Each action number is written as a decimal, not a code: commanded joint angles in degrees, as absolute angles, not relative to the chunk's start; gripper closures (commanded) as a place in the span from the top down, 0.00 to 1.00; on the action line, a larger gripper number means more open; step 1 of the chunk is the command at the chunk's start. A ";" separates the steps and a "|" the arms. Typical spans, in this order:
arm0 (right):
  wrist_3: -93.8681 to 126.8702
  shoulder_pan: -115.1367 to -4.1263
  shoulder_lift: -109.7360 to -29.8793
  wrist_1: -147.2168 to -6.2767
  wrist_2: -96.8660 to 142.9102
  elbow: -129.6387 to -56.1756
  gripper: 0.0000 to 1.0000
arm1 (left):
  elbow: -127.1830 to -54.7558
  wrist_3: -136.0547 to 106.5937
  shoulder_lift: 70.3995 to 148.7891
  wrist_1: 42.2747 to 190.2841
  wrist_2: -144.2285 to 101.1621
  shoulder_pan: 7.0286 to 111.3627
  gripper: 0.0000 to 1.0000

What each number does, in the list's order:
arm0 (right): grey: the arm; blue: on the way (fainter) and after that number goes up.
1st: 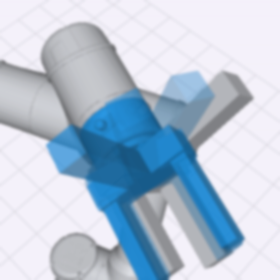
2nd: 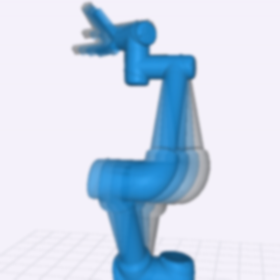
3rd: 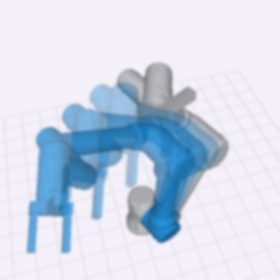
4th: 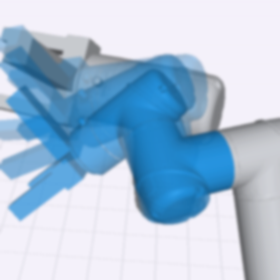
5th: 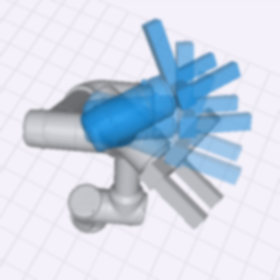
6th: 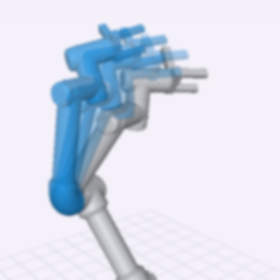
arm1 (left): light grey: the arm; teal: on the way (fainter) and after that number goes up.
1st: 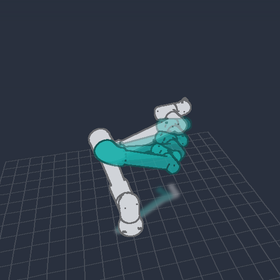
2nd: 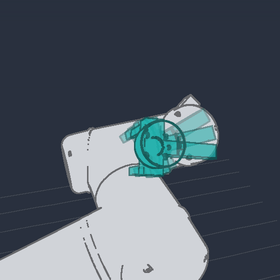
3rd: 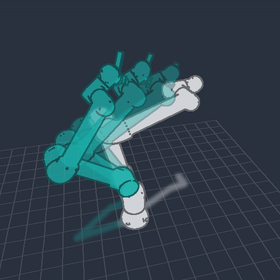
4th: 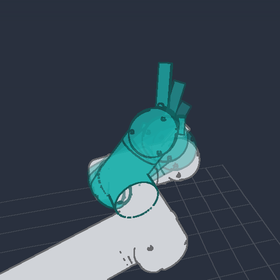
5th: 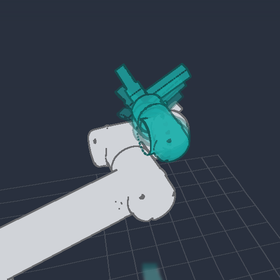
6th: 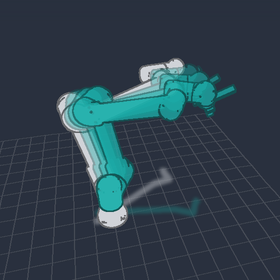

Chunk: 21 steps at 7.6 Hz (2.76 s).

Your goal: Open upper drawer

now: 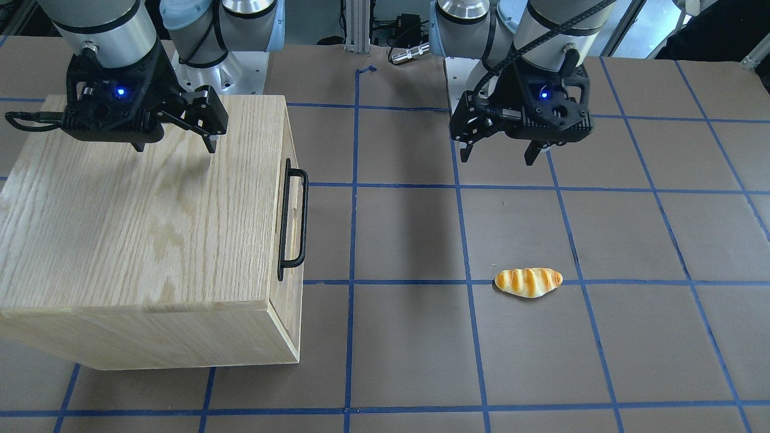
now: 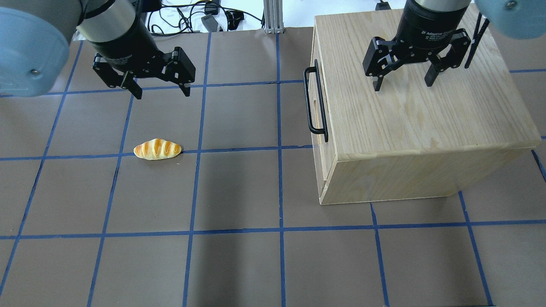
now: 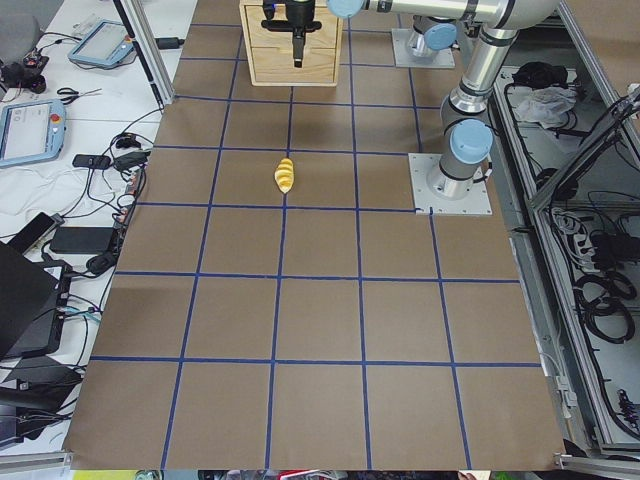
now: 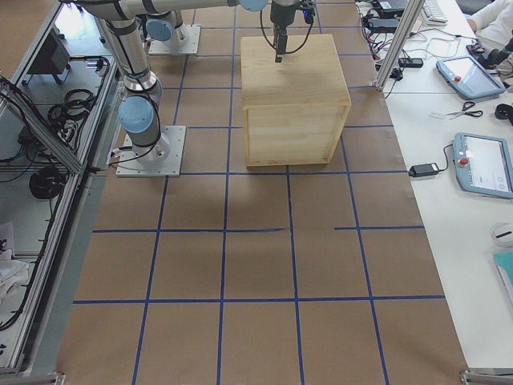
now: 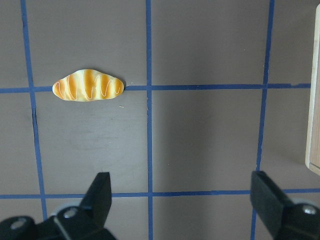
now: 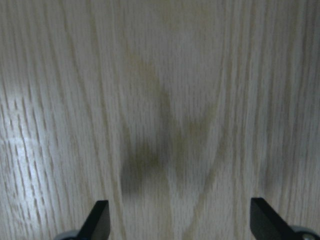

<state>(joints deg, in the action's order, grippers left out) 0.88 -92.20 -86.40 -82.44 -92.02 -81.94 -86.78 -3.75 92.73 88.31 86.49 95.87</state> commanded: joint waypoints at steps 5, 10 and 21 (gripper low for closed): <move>0.88 -92.20 -86.40 -82.44 -92.02 -81.91 1.00 | -84.91 -10.28 104.57 73.58 78.24 107.92 1.00; 0.88 -92.20 -86.40 -82.44 -92.02 -82.00 1.00 | -83.85 -10.28 109.50 70.14 73.57 109.25 1.00; 0.88 -92.20 -86.40 -82.44 -92.02 -81.91 1.00 | -87.09 -8.09 104.68 79.18 76.55 91.60 1.00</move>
<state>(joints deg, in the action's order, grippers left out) 0.88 -92.20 -86.40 -82.44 -92.02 -81.92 -86.25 -8.36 105.68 77.62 76.43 94.64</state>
